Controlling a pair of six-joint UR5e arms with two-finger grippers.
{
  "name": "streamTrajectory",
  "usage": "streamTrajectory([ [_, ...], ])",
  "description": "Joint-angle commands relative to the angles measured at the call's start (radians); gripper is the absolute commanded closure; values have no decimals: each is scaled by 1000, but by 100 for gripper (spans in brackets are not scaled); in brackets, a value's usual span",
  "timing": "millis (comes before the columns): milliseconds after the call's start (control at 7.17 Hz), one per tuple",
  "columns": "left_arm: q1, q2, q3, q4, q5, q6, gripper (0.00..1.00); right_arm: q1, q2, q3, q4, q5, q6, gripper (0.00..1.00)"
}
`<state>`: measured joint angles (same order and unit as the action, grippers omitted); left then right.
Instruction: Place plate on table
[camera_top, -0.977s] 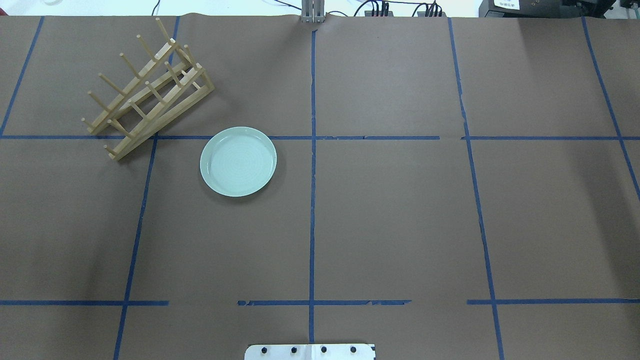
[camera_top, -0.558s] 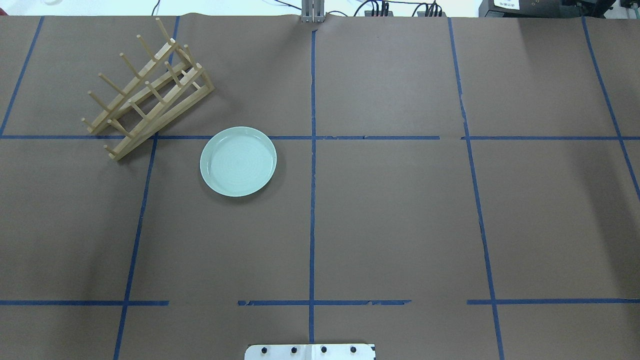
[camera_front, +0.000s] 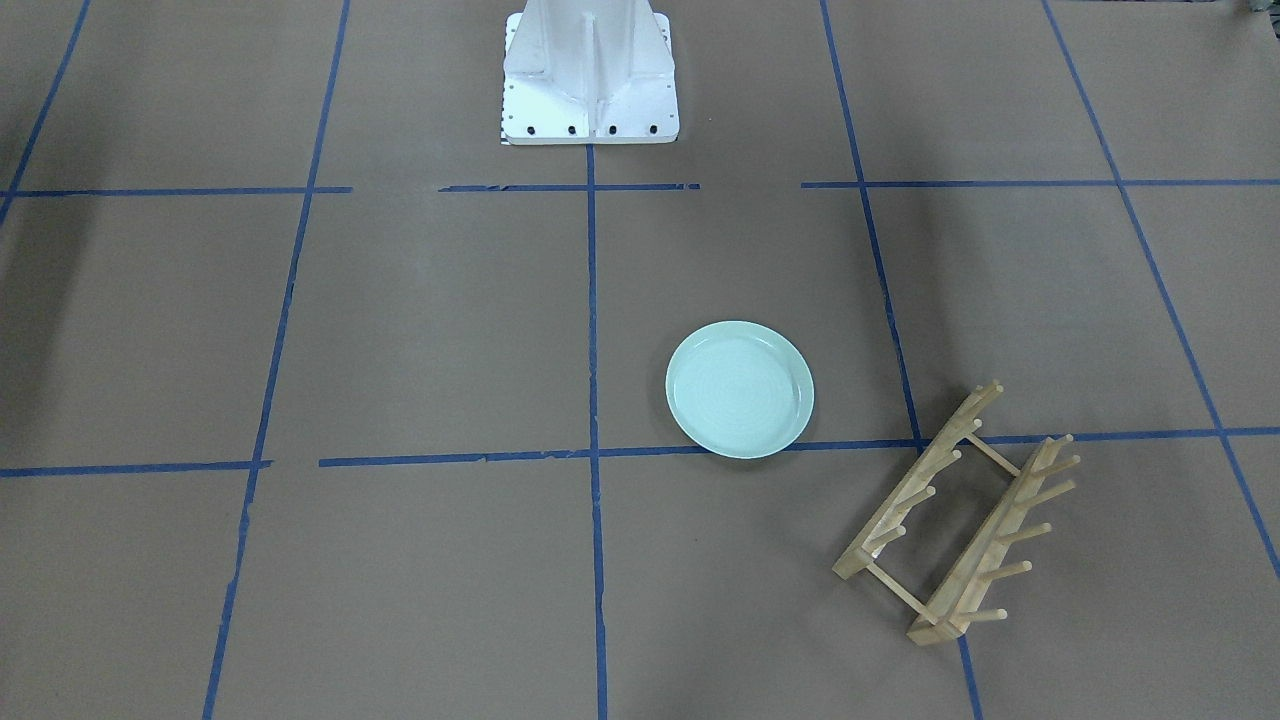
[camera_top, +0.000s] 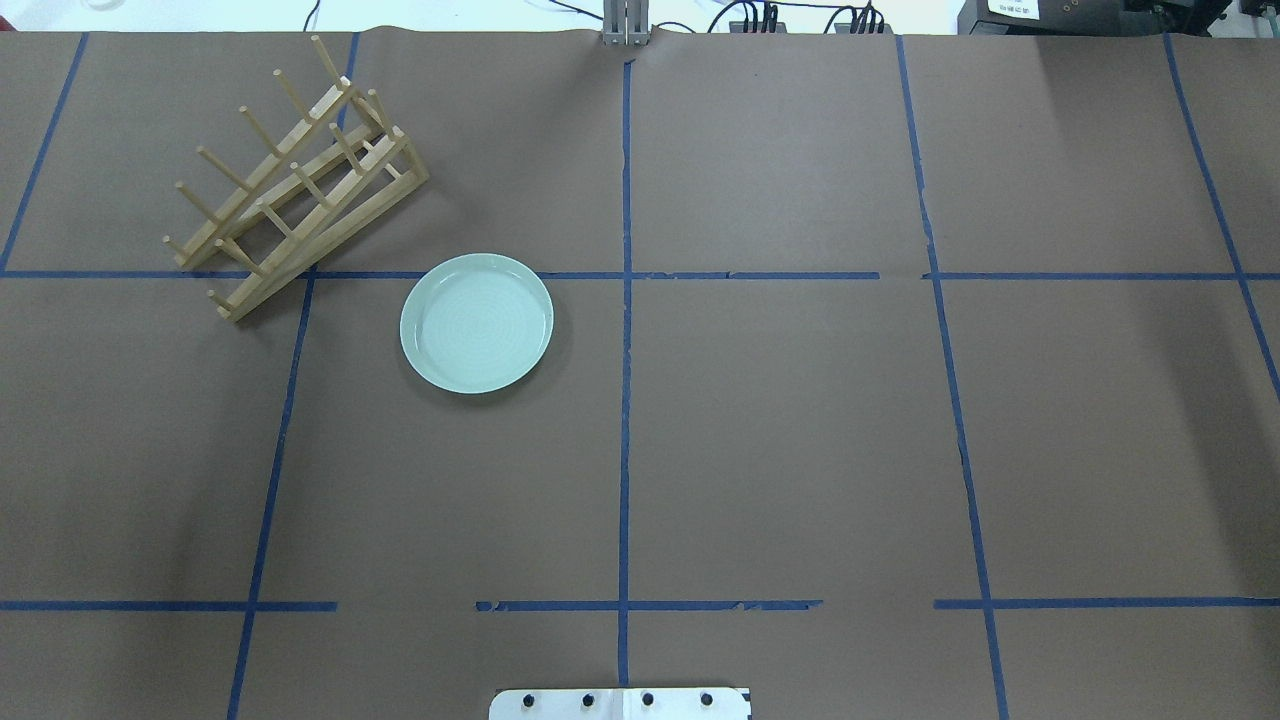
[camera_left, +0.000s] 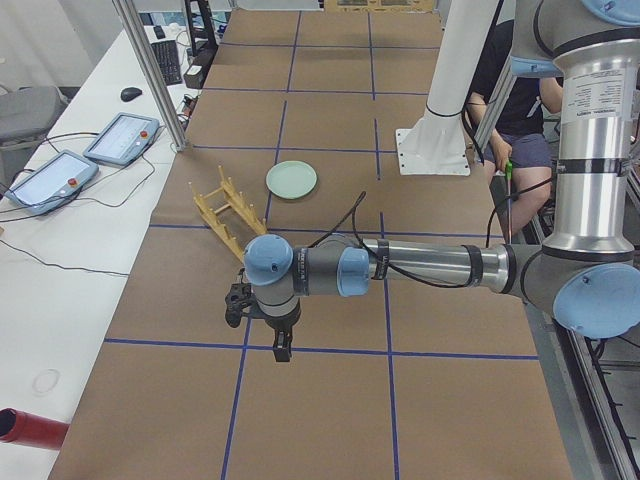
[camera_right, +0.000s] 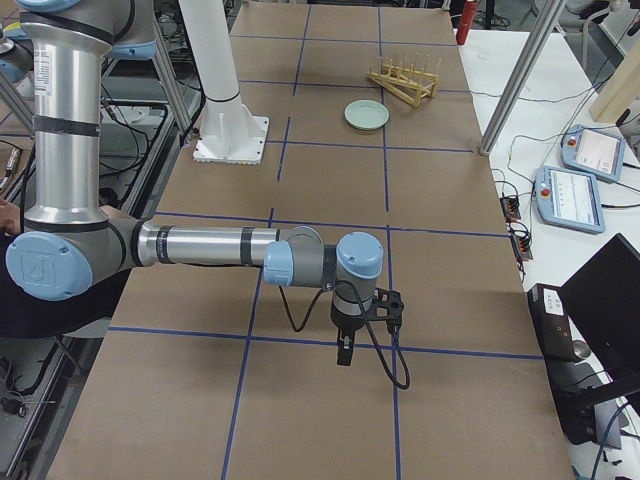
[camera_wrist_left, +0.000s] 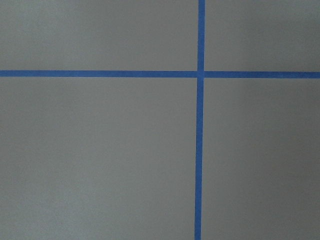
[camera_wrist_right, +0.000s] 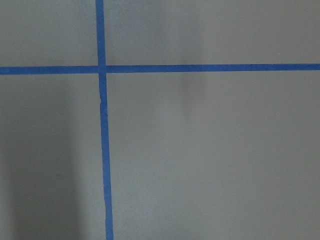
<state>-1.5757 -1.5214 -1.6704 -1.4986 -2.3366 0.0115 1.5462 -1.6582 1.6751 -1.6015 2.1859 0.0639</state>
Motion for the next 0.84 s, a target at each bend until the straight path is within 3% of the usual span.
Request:
streamTrajectory([
  [0,0,0,0,0,0,1,0,0,0,0,0,0,-1,0],
  [698,0,-12,-3,1,0,4,0,0,0,0,0,0,-1,0],
])
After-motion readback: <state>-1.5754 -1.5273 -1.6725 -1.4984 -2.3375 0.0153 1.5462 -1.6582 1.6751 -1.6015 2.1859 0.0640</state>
